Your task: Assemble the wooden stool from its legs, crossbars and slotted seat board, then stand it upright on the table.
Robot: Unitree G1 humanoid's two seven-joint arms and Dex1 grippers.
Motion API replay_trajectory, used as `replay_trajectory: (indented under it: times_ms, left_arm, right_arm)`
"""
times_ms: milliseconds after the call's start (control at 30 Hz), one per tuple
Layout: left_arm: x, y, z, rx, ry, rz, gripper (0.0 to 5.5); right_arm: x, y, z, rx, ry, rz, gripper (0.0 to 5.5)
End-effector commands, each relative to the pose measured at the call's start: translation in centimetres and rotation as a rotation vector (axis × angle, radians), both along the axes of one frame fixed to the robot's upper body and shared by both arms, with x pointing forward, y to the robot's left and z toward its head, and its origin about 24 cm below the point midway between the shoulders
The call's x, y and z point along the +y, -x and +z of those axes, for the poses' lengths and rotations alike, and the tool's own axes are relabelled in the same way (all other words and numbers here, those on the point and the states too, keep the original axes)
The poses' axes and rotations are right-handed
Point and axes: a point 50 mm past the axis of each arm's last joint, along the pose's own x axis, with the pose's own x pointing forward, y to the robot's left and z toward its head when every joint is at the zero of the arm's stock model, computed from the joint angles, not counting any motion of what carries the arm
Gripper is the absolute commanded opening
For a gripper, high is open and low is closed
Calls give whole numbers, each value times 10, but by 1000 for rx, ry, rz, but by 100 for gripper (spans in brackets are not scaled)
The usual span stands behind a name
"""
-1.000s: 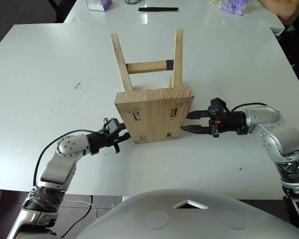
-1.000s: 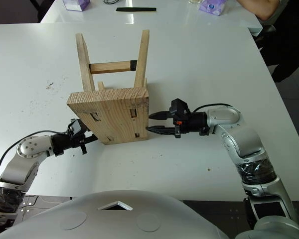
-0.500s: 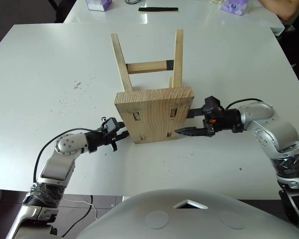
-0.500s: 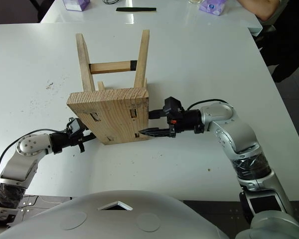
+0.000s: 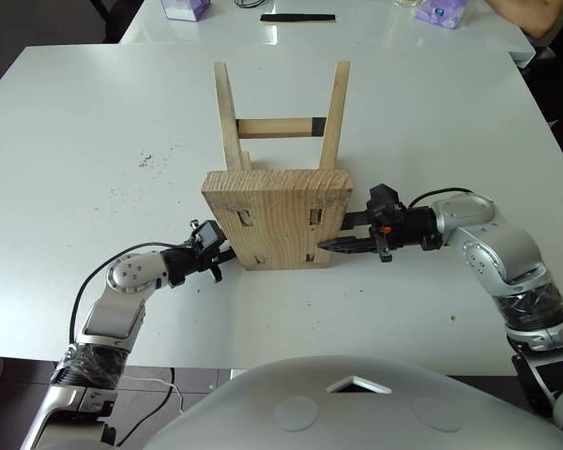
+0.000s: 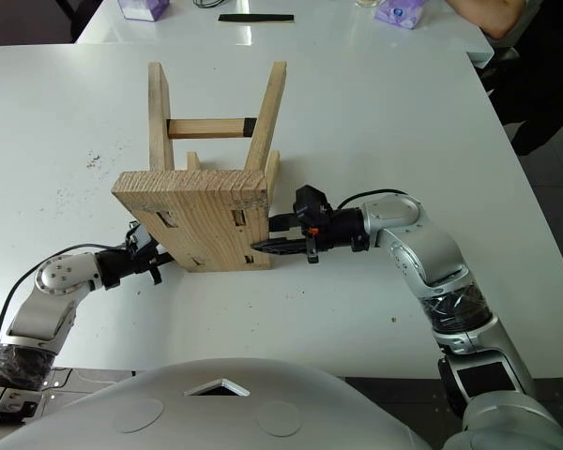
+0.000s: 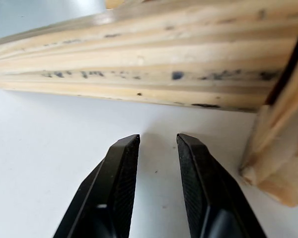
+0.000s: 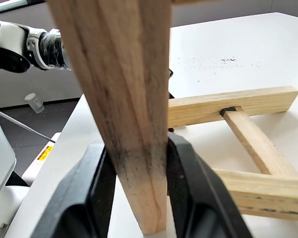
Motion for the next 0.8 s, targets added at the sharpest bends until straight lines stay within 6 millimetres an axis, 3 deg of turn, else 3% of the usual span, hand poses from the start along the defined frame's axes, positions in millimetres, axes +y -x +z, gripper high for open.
replay_trajectory:
  times_ms: [33, 200, 367, 433, 533, 667, 800]
  left_arm:
    - [38, -14, -9, -14, -54, 198, 138]
    - [85, -24, -18, -56, -70, 489, 138]
    - [94, -18, -33, -57, -65, 589, 138]
    - [93, -16, -38, -56, -62, 607, 138]
    - [92, -13, -43, -56, -59, 626, 138]
    - [90, -12, -49, -55, -61, 632, 138]
    - [76, -13, -51, -70, -70, 569, 138]
  right_arm:
    - [7, -8, 25, 7, -127, -37, 133]
    - [14, -22, 74, -31, -300, -119, 130]
    - [24, -31, 125, 31, -533, -227, 130]
    - [29, -32, 137, 102, -601, -257, 130]
    - [35, -30, 136, 145, -567, -287, 130]
    - [35, -31, 120, 170, -452, -339, 130]
    - [32, -41, 124, 292, -542, -414, 130]
